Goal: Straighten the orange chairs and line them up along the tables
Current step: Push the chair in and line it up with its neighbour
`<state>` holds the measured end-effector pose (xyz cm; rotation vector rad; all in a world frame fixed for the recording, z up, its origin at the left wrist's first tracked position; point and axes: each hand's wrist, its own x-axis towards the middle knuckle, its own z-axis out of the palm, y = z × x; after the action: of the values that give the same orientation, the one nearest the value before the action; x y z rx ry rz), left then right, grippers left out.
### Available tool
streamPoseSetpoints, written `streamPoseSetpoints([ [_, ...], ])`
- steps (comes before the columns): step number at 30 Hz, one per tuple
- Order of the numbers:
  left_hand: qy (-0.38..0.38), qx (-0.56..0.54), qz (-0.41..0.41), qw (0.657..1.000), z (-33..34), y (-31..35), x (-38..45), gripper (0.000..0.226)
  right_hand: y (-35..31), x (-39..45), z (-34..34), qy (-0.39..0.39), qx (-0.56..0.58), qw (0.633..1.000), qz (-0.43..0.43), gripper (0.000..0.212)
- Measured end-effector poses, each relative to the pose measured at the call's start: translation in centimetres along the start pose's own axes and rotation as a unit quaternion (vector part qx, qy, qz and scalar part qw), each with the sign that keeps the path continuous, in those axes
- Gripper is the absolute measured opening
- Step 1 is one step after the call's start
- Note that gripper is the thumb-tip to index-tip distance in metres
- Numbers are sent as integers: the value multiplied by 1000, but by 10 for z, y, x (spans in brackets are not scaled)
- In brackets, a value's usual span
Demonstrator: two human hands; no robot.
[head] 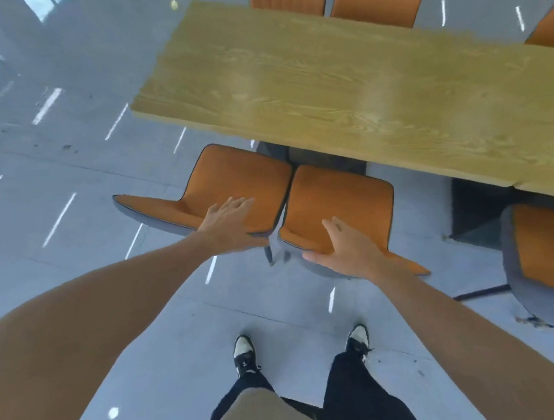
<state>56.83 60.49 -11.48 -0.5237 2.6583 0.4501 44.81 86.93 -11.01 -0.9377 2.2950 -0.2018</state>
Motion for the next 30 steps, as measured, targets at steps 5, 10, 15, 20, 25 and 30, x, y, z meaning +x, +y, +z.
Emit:
streamPoseSetpoints([
  [5, -118, 84, 33, 989, 11, -43, -5, 106, -24, 9, 40, 13, -77, 996, 42, 67],
  [10, -85, 174, 76, 978, 24, -67, 8, 54, -32, 29, 51, 43, -112, 989, 84, 45],
  [15, -1, 151, 115, 982, 28, -75, 18, 15, -37, 33, 60, 82, -117, 983, 112, 25],
  [20, 14, 147, 129, 981, 30, -77, 21, 17, -39, 35, 61, 97, -135, 980, 110, 13],
  [25, 19, 152, 118, 981, 29, -73, 27, 15, -39, 37, 63, 103, -135, 981, 96, 25],
  [30, 39, 170, 121, 977, 18, -53, 34, 18, -40, 34, 61, 110, -140, 980, 90, 28],
])
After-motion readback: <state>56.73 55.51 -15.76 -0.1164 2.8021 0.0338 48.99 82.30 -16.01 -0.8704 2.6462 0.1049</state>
